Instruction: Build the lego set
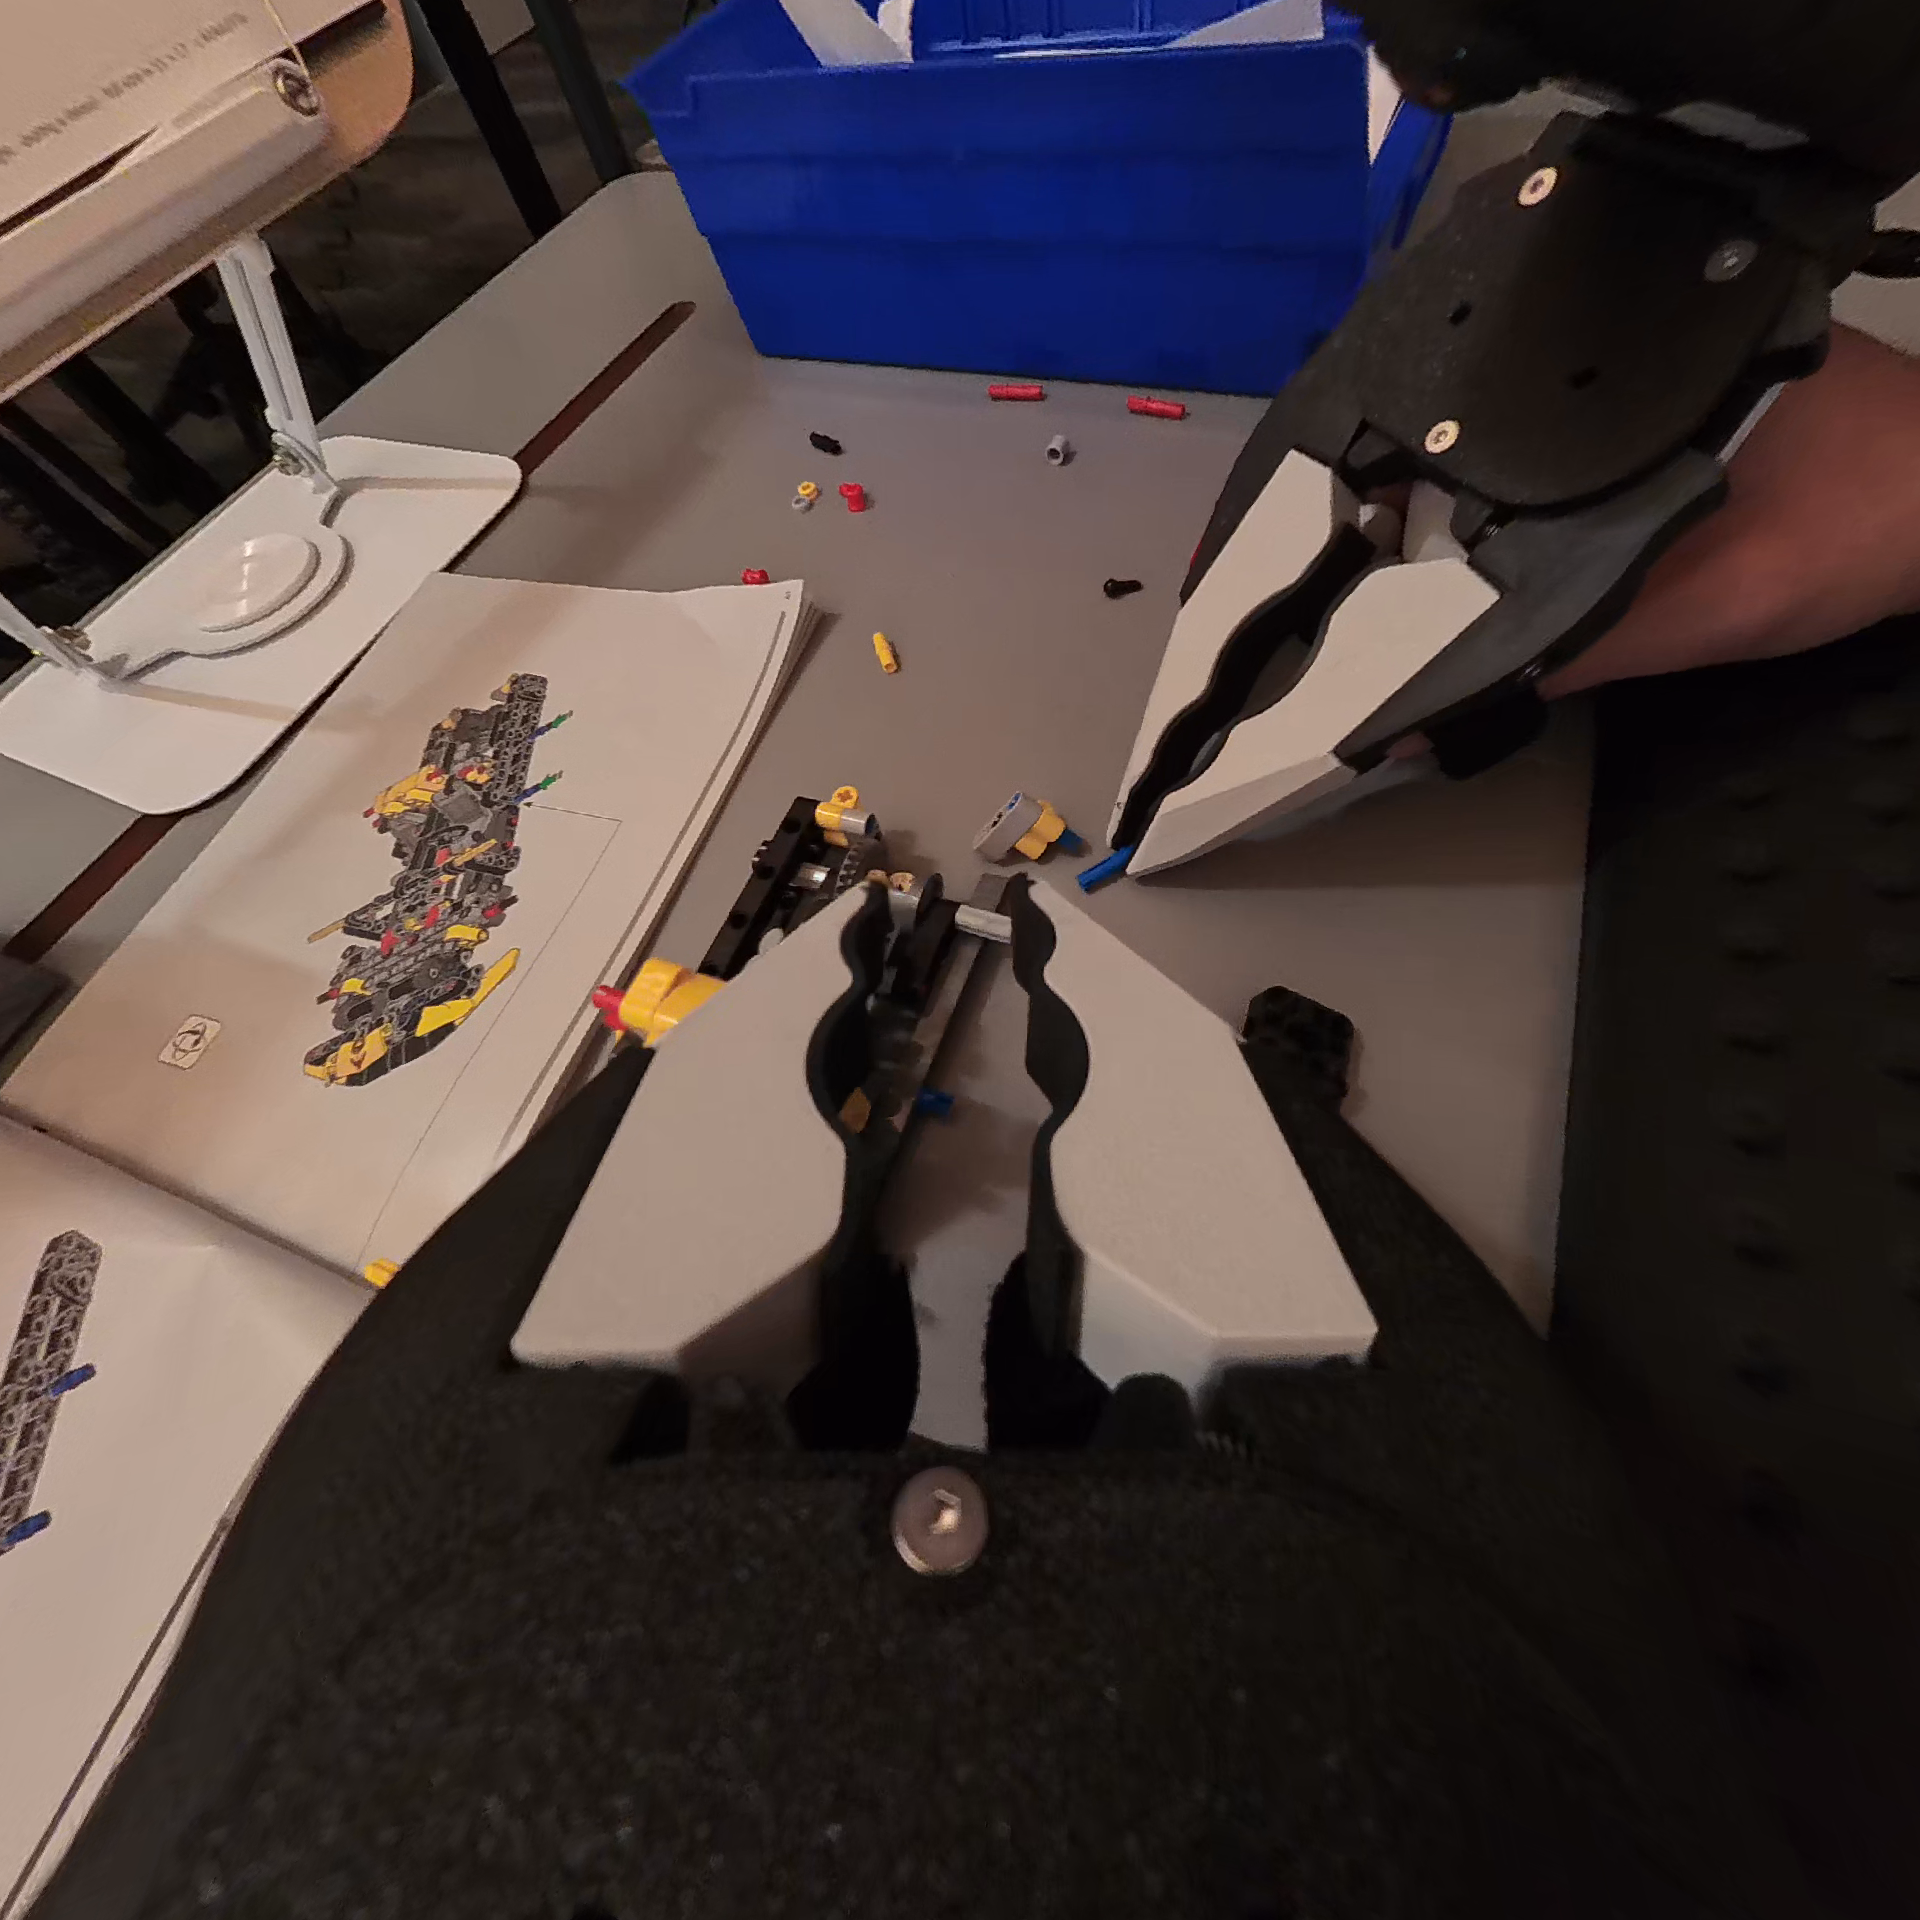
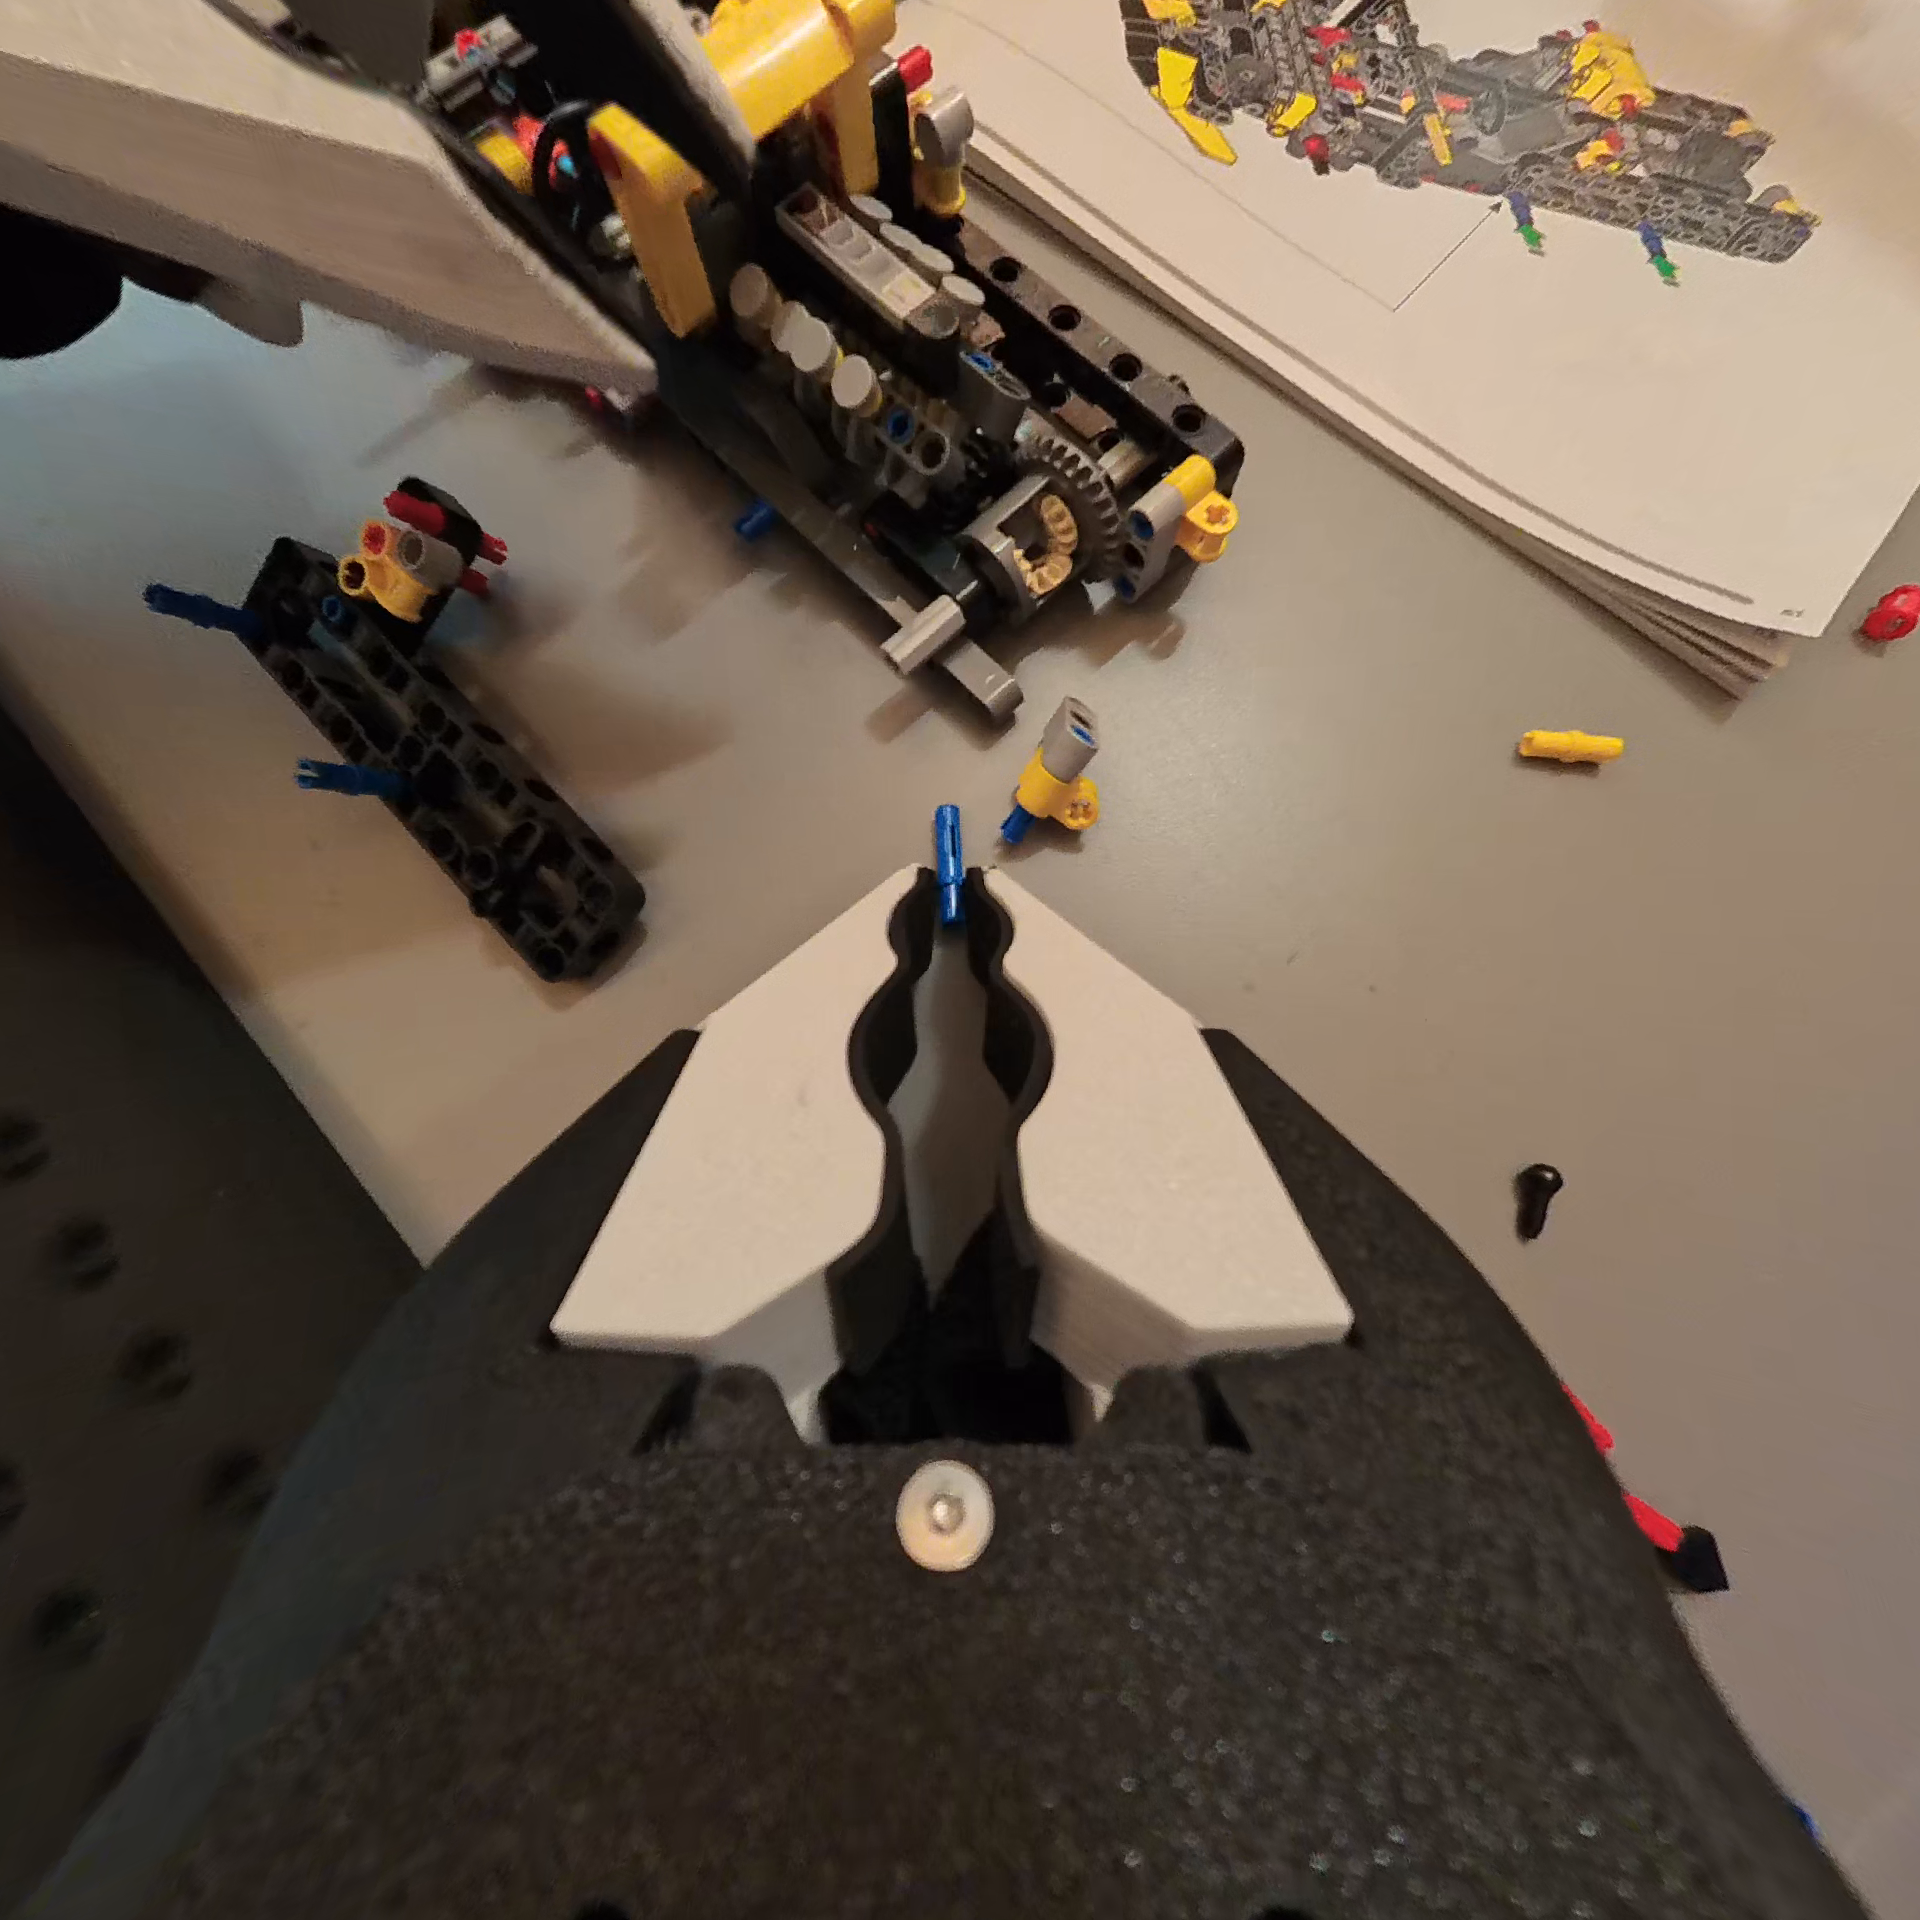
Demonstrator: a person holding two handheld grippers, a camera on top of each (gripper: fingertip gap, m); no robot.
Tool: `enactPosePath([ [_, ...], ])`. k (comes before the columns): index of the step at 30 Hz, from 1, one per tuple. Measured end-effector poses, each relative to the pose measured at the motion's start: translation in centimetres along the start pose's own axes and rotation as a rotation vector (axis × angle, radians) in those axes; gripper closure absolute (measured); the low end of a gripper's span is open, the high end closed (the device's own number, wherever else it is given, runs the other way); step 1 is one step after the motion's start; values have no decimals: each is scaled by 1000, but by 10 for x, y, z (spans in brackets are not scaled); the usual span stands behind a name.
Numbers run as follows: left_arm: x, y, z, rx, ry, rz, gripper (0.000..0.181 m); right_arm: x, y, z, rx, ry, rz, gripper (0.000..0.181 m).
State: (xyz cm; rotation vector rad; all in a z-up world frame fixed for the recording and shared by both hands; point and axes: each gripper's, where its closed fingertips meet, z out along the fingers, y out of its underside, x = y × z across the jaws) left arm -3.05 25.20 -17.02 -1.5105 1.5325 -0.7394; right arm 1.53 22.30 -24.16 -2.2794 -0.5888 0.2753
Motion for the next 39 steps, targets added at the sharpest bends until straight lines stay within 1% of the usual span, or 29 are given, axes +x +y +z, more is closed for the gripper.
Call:
enactPosePath([
  [39,2,6,2,-34,-11,38,157,0,1,1,10,-20,13,177],
])
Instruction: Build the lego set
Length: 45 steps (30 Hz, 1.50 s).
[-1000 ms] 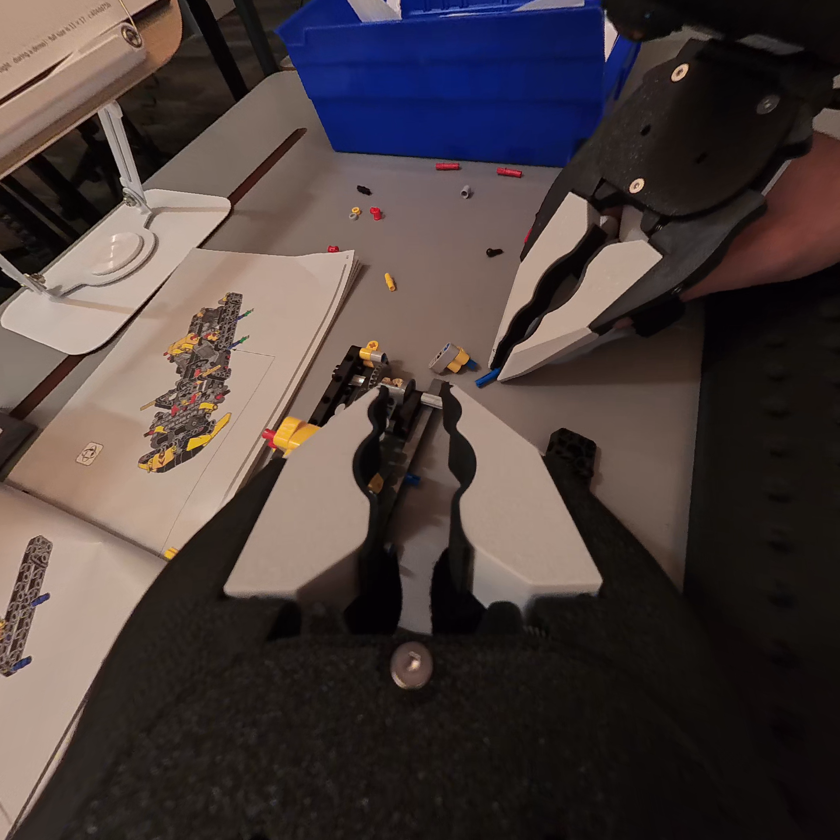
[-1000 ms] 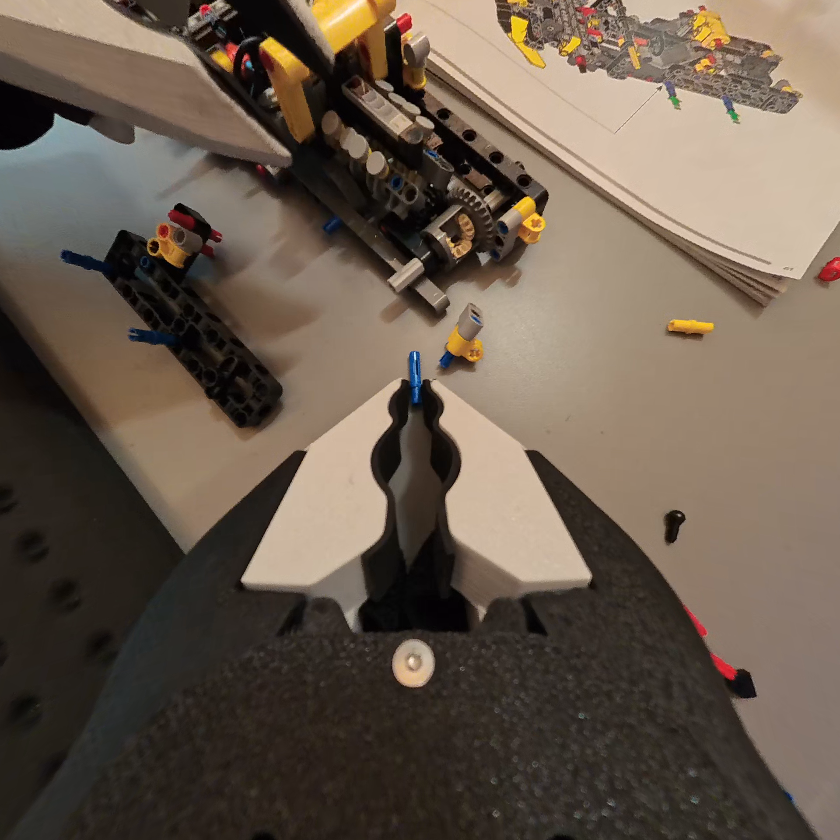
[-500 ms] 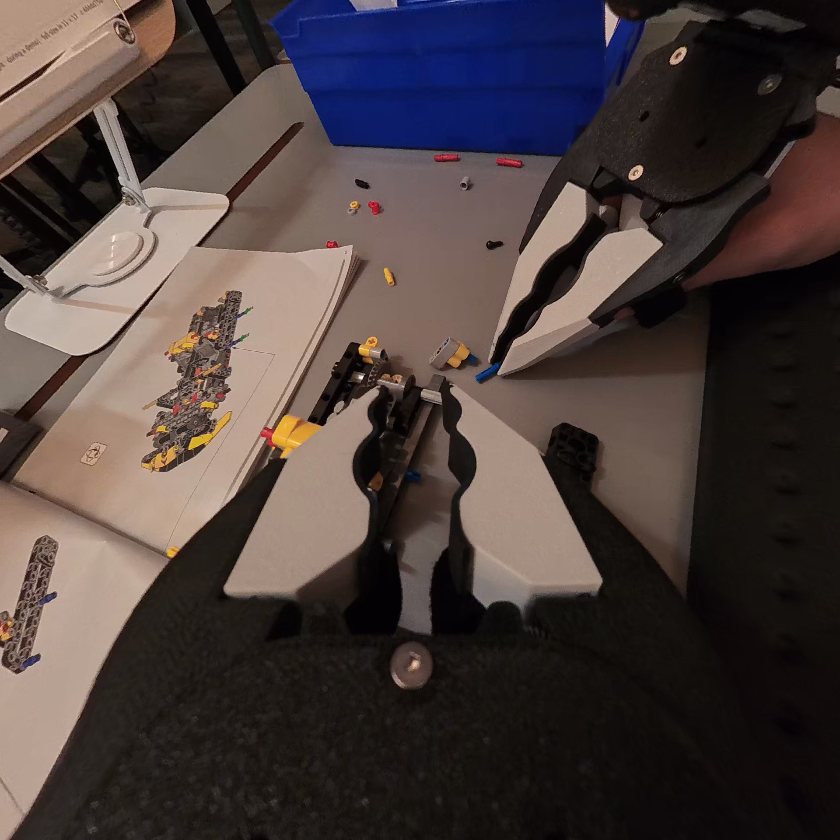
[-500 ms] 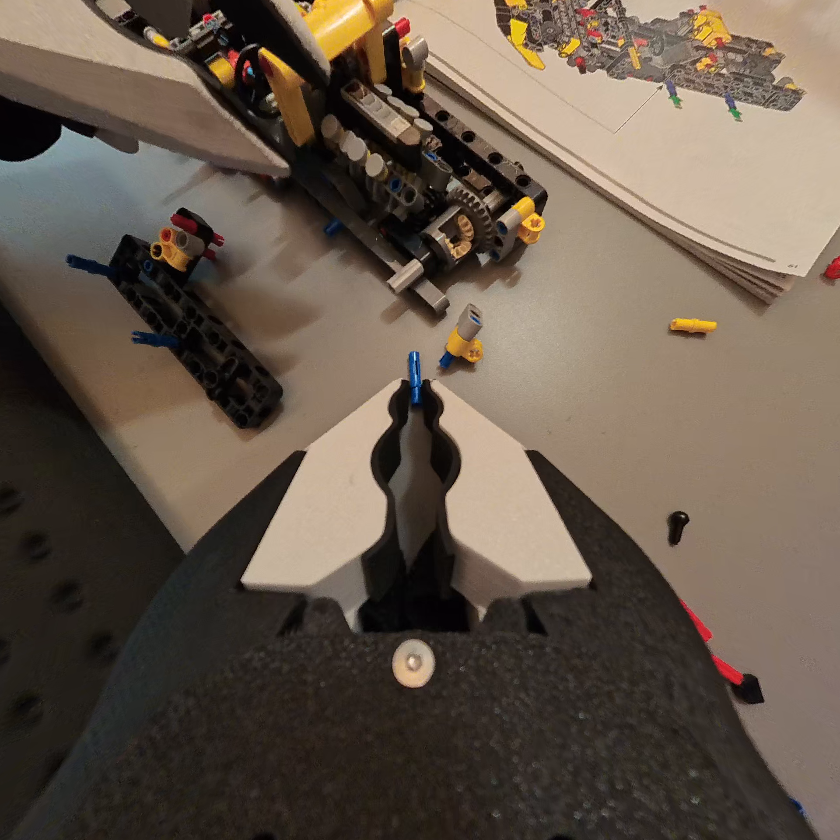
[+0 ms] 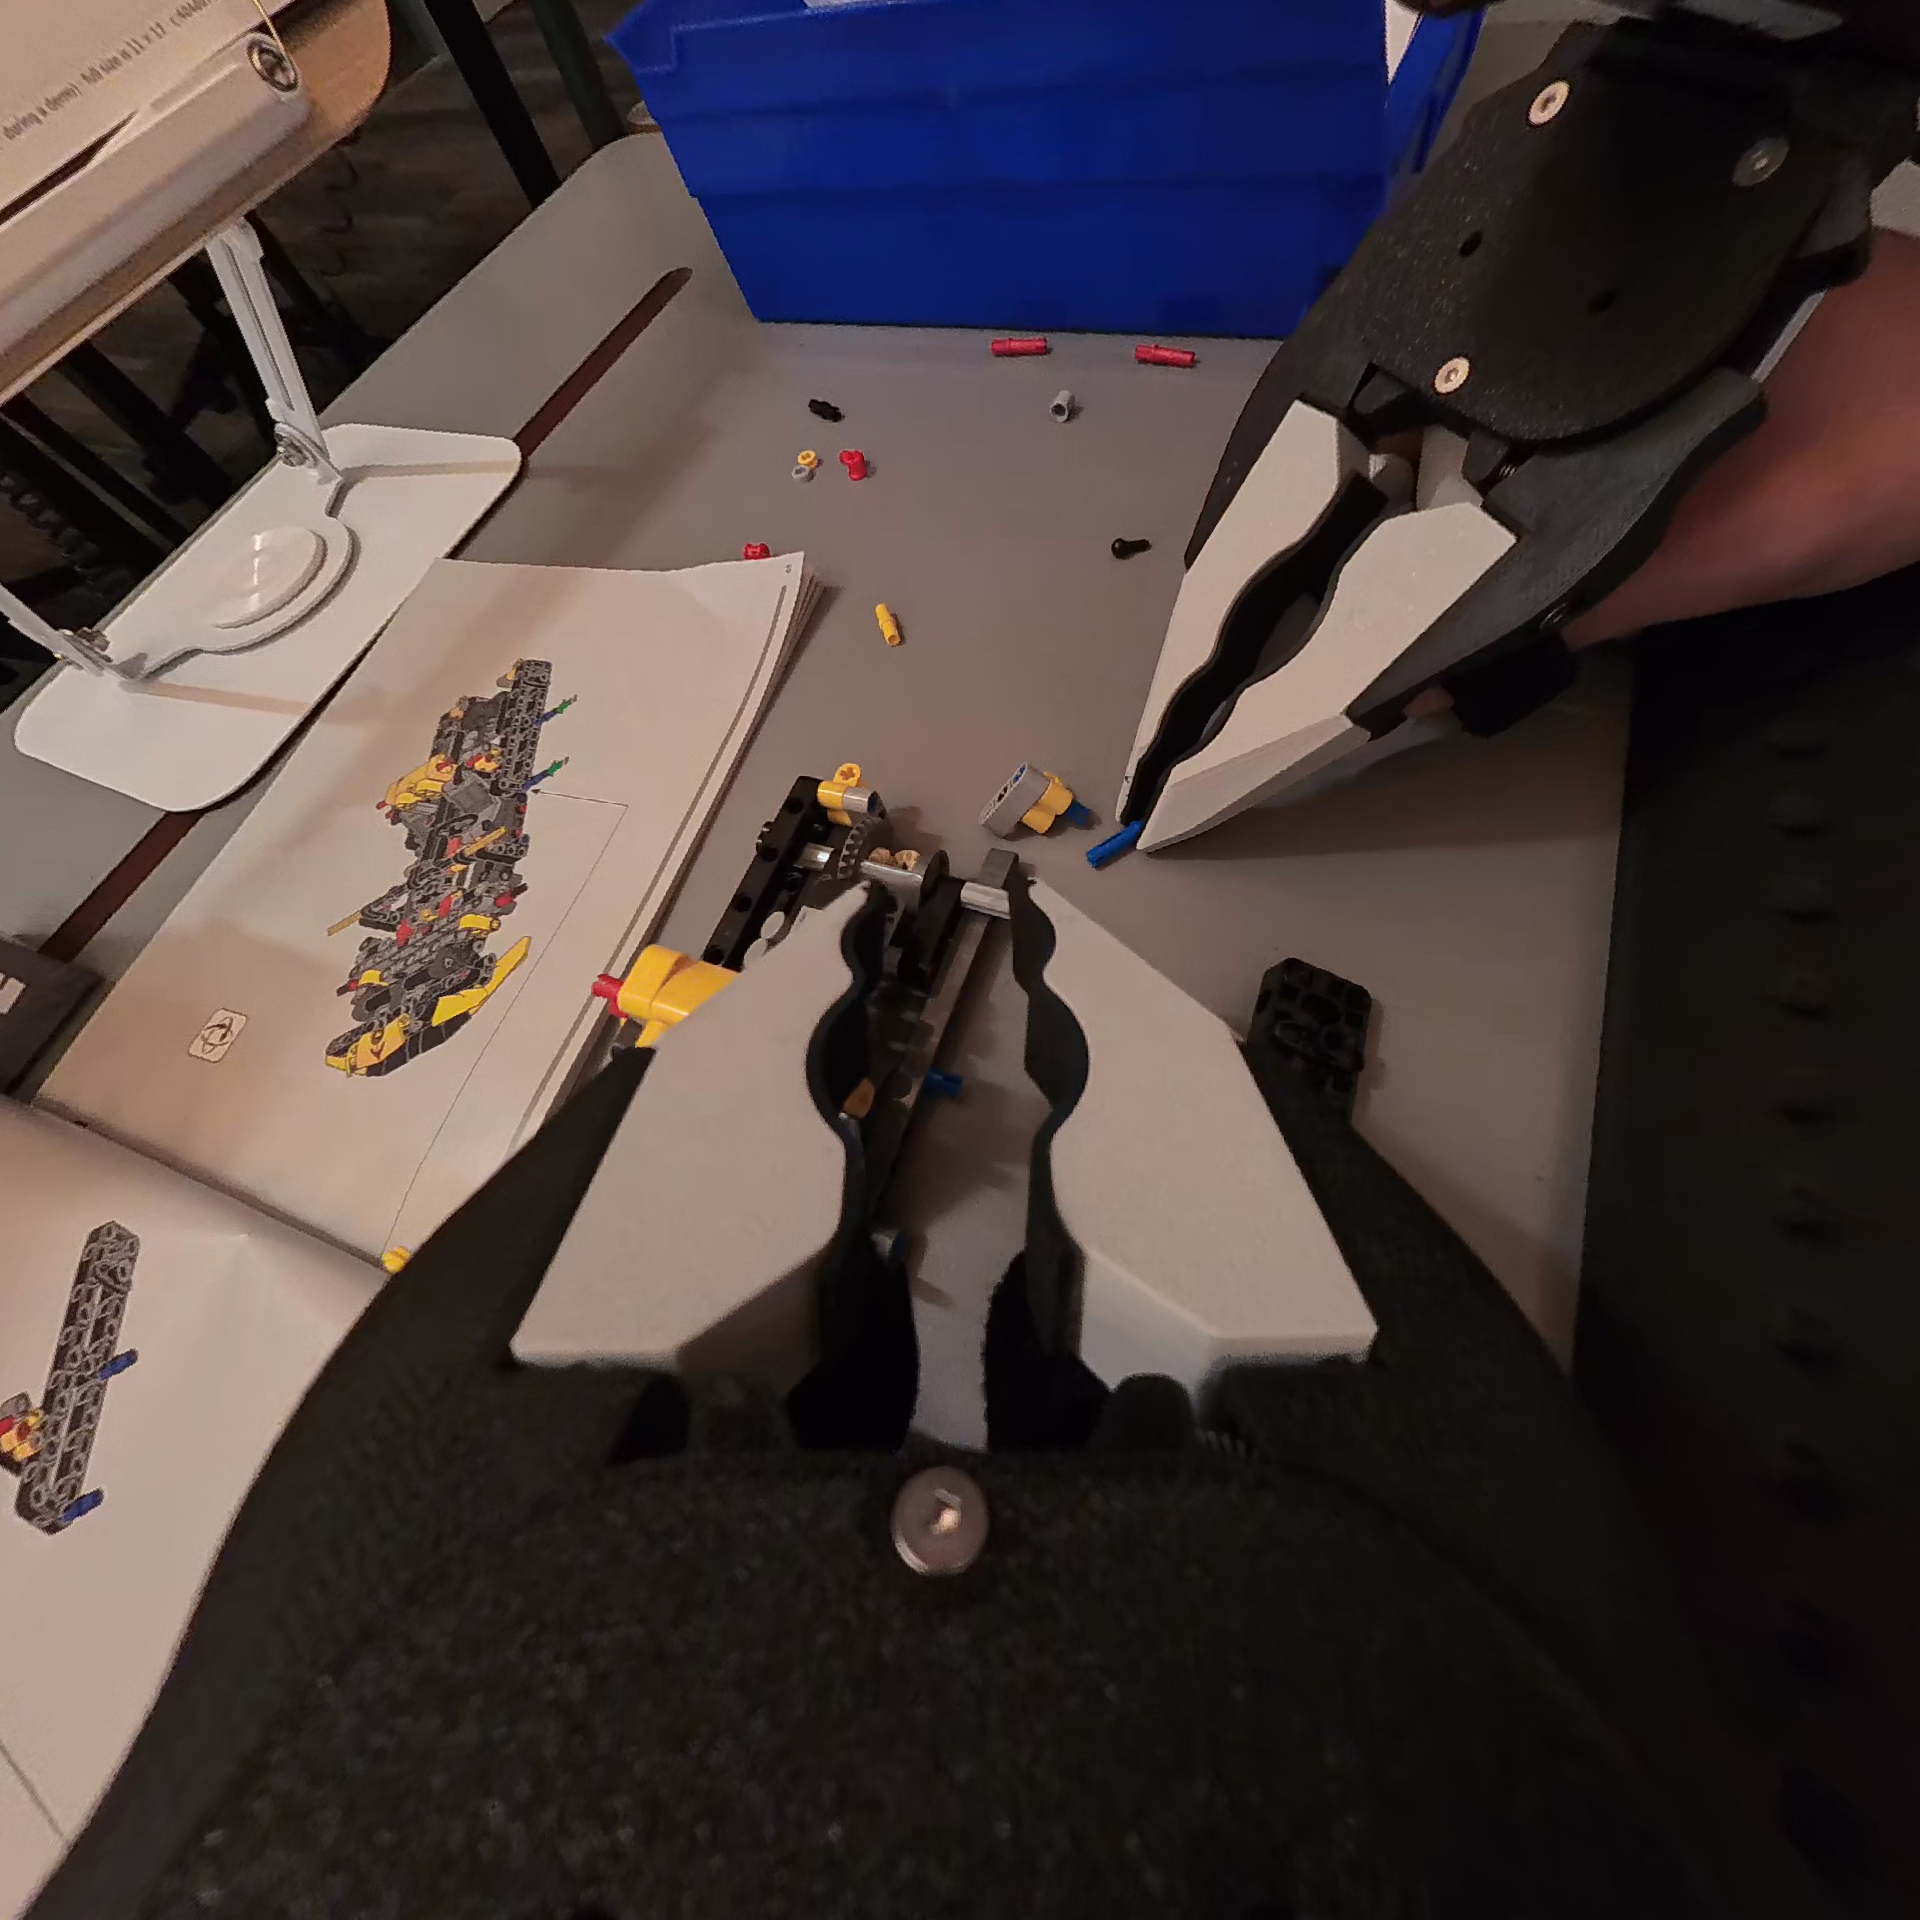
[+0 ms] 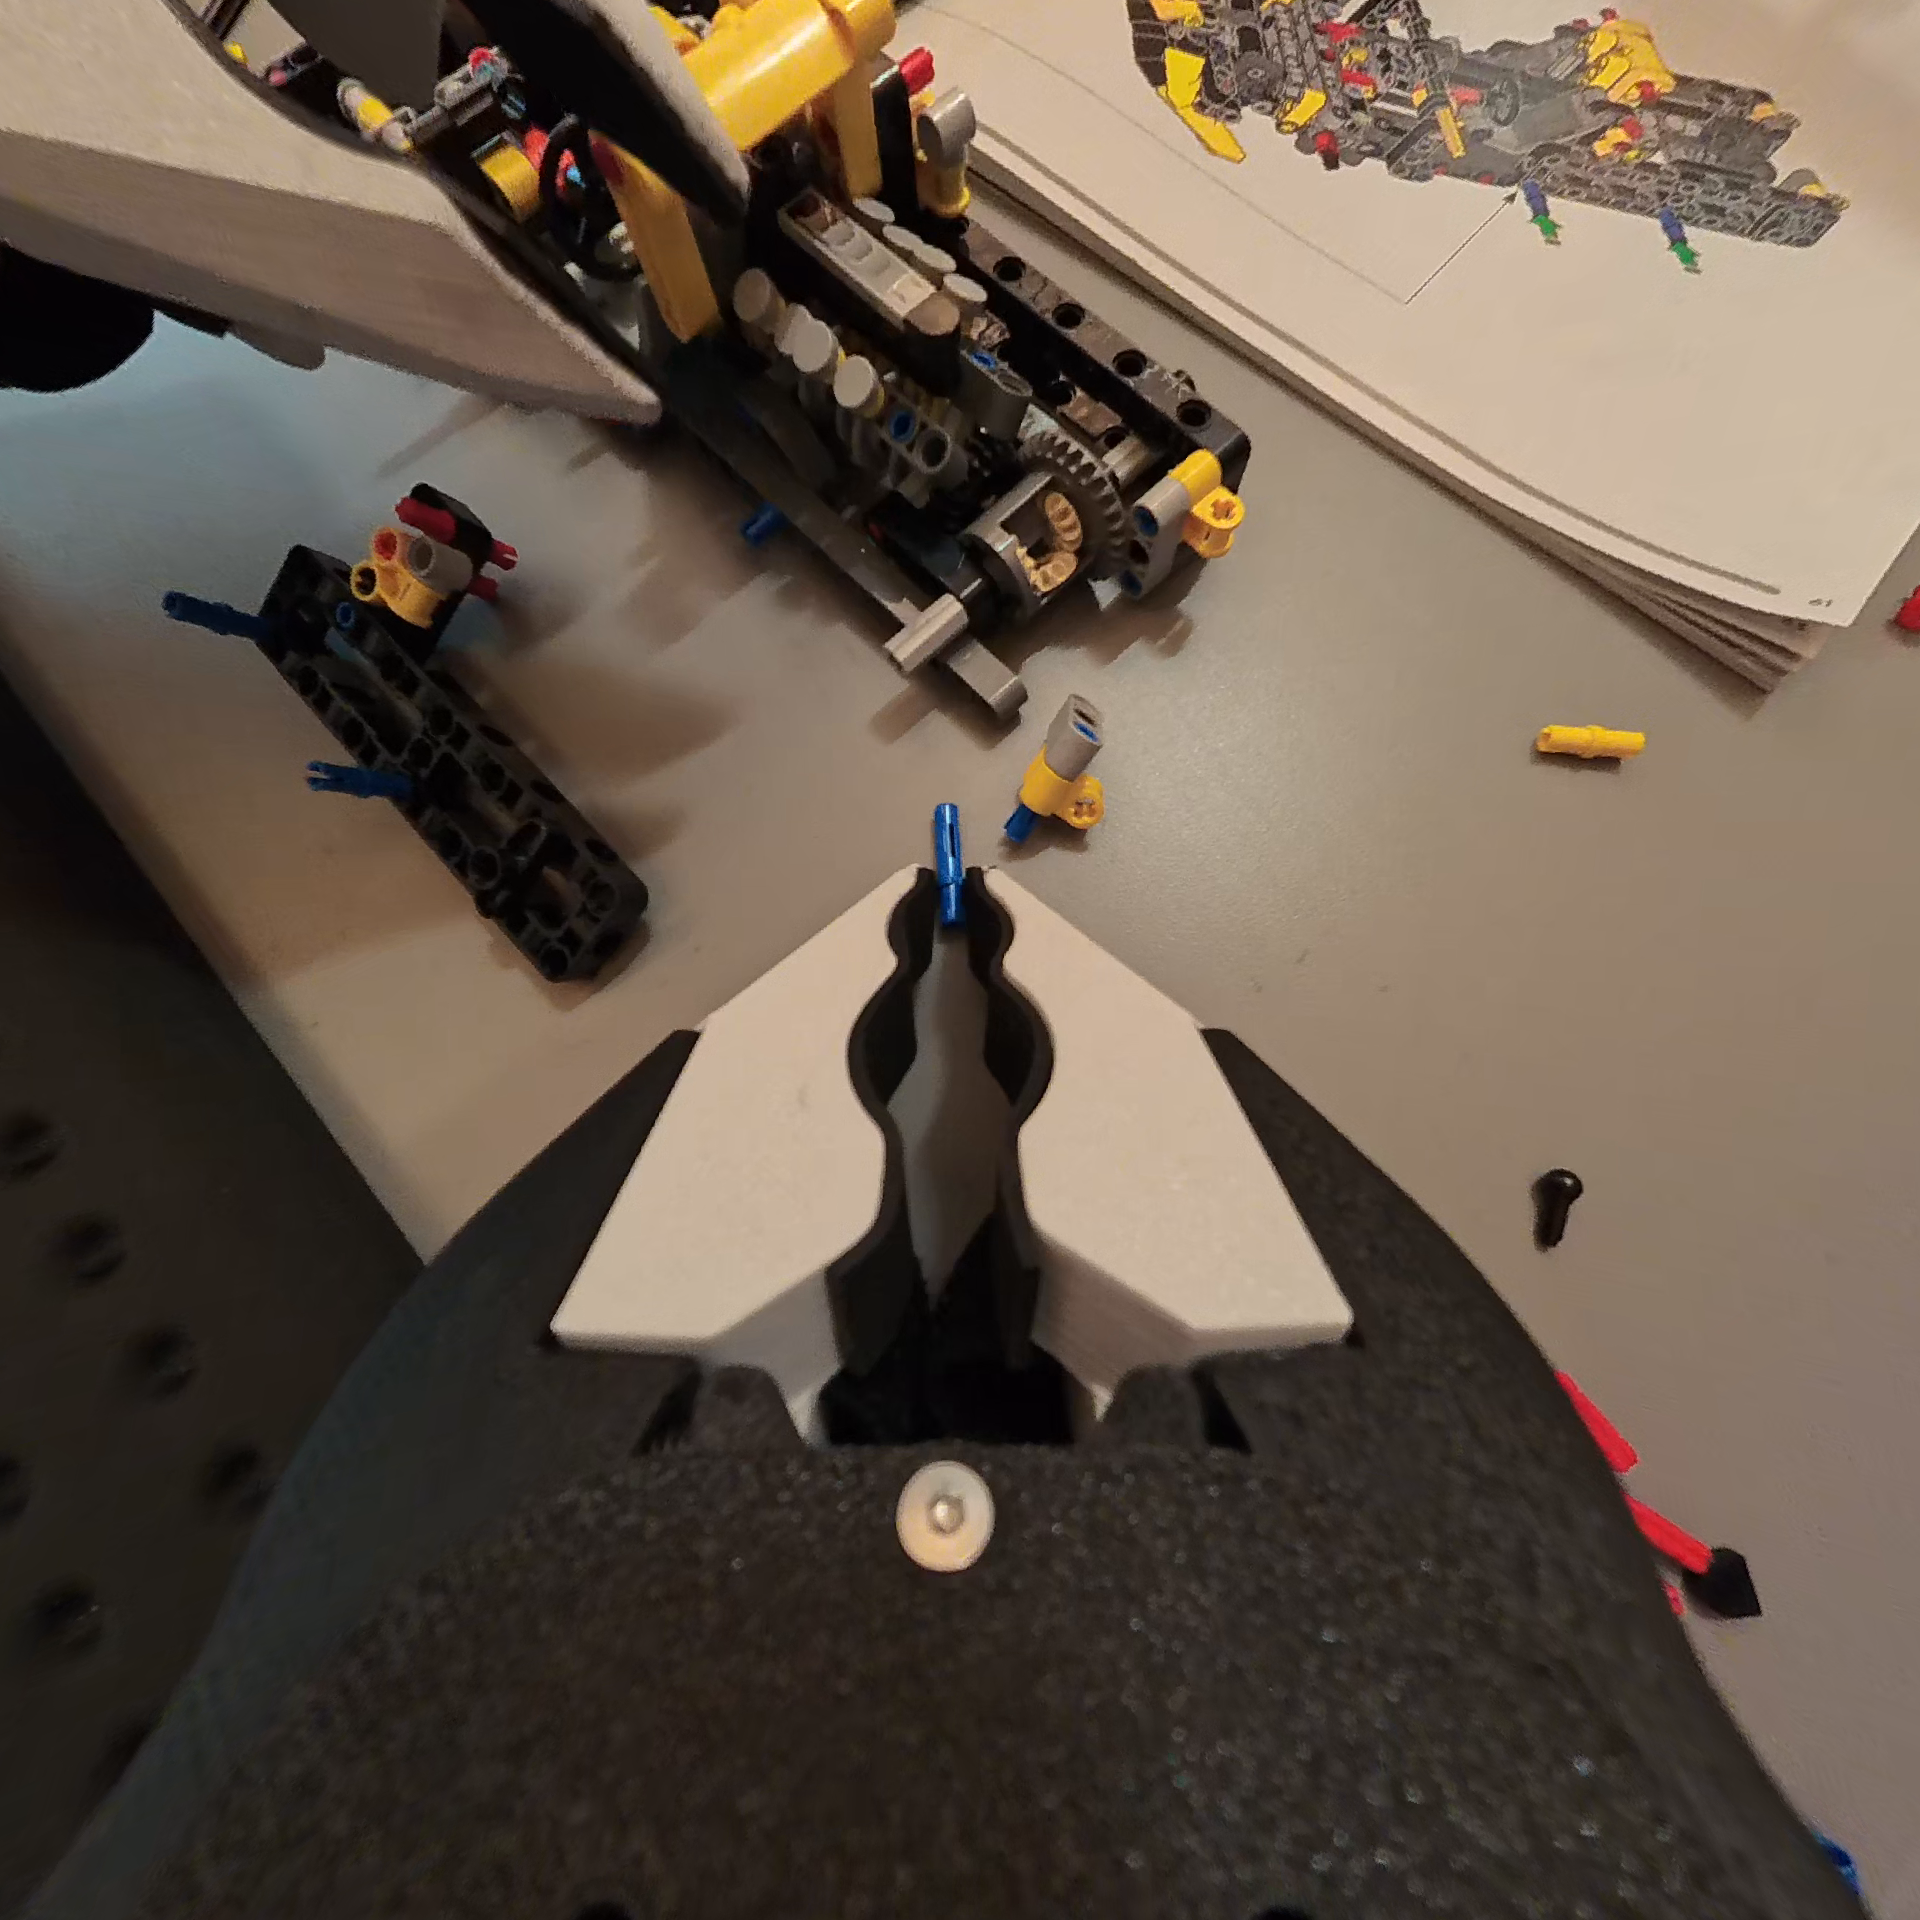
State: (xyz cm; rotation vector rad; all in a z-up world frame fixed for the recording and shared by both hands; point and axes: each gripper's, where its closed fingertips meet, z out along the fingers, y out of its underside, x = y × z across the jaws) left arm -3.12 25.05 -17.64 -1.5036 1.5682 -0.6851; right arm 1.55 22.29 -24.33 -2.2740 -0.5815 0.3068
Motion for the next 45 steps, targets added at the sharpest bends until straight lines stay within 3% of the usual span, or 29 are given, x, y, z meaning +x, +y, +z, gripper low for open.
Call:
enactPosePath([
  [3,8,1,1,-9,38,9,158,-5,-3,-2,4,-38,26,177],
  [5,16,1,2,-12,58,40,157,-14,-20,-10,92,-129,139,177],
  [9,25,-8,5,14,18,115,156,-31,-63,-39,360,-468,517,177],
  [12,29,-16,8,36,-13,133,154,-35,-71,-47,414,-633,663,177],
  [17,29,-26,9,72,-106,200,154,-34,-72,-48,426,-643,675,177],
  [22,32,-26,6,84,-105,278,155,-42,-67,-48,380,-672,646,177],
  [25,43,-22,2,80,-106,456,157,-49,-61,-46,317,-677,593,177],
  [26,45,-19,1,72,-126,533,167,-49,-59,-44,302,-660,577,177],
  [29,44,-13,1,48,-187,650,176,-51,-59,-39,291,-632,565,177],
  [37,35,-28,-7,91,-212,518,177,-49,-78,-50,458,-597,564,173],
  [45,37,-35,-8,108,-229,506,177,-48,-78,-54,464,-529,489,178],
])
